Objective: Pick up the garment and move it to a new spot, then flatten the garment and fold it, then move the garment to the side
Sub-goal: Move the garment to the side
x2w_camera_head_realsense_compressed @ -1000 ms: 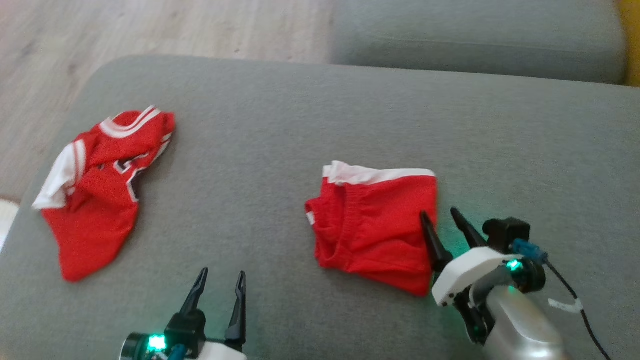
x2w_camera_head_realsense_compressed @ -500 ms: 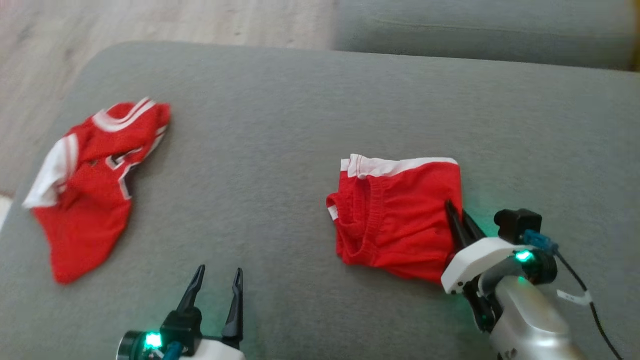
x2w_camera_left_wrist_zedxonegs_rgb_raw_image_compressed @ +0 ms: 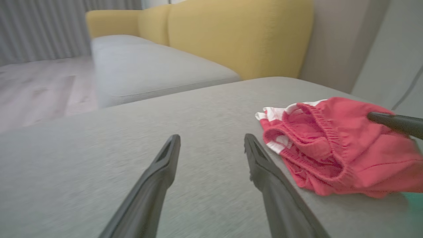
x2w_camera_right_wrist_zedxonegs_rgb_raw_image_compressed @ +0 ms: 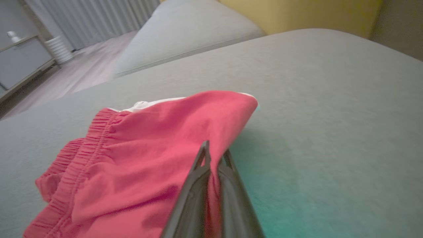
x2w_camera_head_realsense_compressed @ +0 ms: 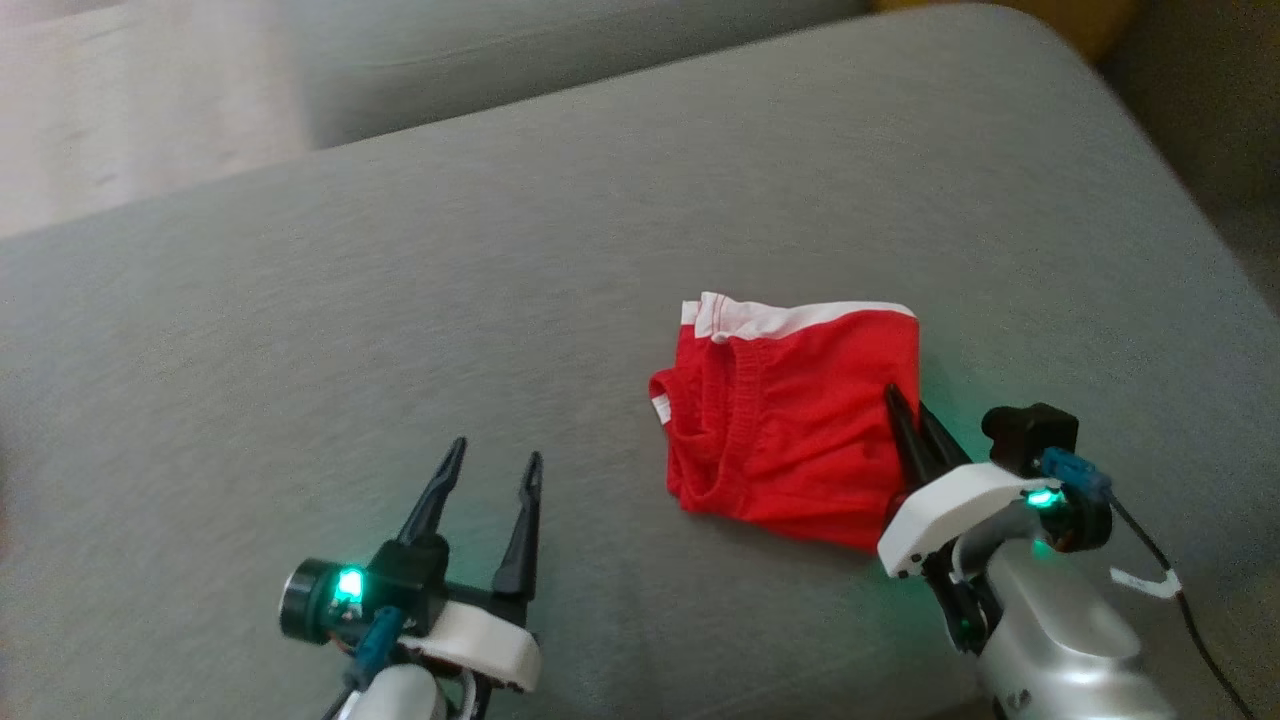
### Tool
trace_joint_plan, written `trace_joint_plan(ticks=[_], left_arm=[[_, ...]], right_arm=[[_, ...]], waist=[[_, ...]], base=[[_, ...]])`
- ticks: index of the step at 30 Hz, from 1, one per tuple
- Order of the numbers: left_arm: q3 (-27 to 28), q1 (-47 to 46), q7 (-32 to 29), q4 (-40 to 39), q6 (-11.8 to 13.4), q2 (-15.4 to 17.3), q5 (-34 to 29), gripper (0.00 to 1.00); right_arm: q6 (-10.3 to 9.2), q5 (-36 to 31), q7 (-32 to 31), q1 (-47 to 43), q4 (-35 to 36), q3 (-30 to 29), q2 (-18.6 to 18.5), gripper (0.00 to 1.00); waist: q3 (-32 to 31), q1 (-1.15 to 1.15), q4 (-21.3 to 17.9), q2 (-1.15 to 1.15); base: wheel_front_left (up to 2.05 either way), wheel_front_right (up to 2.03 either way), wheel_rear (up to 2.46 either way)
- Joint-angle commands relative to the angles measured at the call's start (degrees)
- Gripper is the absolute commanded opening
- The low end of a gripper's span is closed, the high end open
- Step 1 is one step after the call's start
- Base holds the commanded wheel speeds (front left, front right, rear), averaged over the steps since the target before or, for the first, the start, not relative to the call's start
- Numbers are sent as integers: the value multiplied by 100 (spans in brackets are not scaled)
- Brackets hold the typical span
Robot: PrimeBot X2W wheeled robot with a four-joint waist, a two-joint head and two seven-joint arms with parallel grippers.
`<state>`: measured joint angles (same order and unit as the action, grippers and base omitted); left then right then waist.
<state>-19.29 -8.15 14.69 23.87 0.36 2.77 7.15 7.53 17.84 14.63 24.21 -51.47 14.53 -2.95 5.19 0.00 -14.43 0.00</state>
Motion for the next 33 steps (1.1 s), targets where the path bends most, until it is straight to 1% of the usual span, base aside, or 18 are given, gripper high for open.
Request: trace_joint_plan(ticks=[1,3,6,8,10,12,13,16,21,25,28,29,30,31,33], left_arm=[[100,-178,30,-117,-44,10,114,100],[75,-234,30,-57,-57,10,344,100],[-9,-333,30,-62,-50,10,423,100],[-75,-380,30,-42,-61,10,376,100],[-94,-412,30,-20,-76,10,286,100],[-82,-447,30,-10,-101,10,169,100],[-82,-447,30,-10,-101,10,169,100],[-44,-522,30,8,-170,17,-22,100],[50,-634,30,-68,-247,48,-236,100],[136,-705,30,-126,-281,78,-332,100],[186,-738,30,-151,-311,85,-374,100],[201,-747,30,-159,-320,86,-384,100],[213,-755,30,-167,-327,86,-398,100],[229,-763,30,-171,-329,85,-408,100],[277,-780,30,-182,-321,84,-419,100]], right_arm=[[-4,57,37,279,204,155,7,0],[-4,82,37,306,248,208,7,0],[-4,0,37,402,270,202,7,0],[-4,-100,37,525,239,149,7,0],[-4,-67,37,693,187,152,7,0],[-4,-257,37,976,72,63,-59,0],[-4,-257,37,976,72,63,-59,0],[-4,-566,37,1432,-155,-154,-346,0],[-4,-1212,26,2160,-717,-637,-1090,0],[-4,-1714,-103,2567,-1198,-1164,-1743,0],[-4,-2060,-185,2708,-1456,-1636,-2101,0],[-4,-2198,-192,2733,-1500,-1787,-2204,8],[-4,-2322,-186,2756,-1517,-1972,-2297,44],[-4,-2436,-177,2769,-1520,-2160,-2353,100],[-4,-2598,-149,2791,-1495,-2556,-2350,100]], waist=[[230,0,-824,0],[320,0,-965,0],[482,0,-1040,0],[600,0,-1010,0],[710,0,-945,0],[841,0,-822,0],[841,0,-822,0],[1039,0,-559,0],[1405,0,-71,0],[1639,0,237,0],[1749,0,396,0],[1776,0,434,0],[1801,0,461,0],[1819,0,482,0],[1840,0,509,0]], base=[[0,0,0],[0,0,0],[0,0,0],[0,0,0],[0,0,0],[0,0,0],[0,0,0],[0,0,0],[0,0,0],[0,0,0],[0,0,0],[0,0,0],[0,0,0],[0,0,0],[0,0,0]])
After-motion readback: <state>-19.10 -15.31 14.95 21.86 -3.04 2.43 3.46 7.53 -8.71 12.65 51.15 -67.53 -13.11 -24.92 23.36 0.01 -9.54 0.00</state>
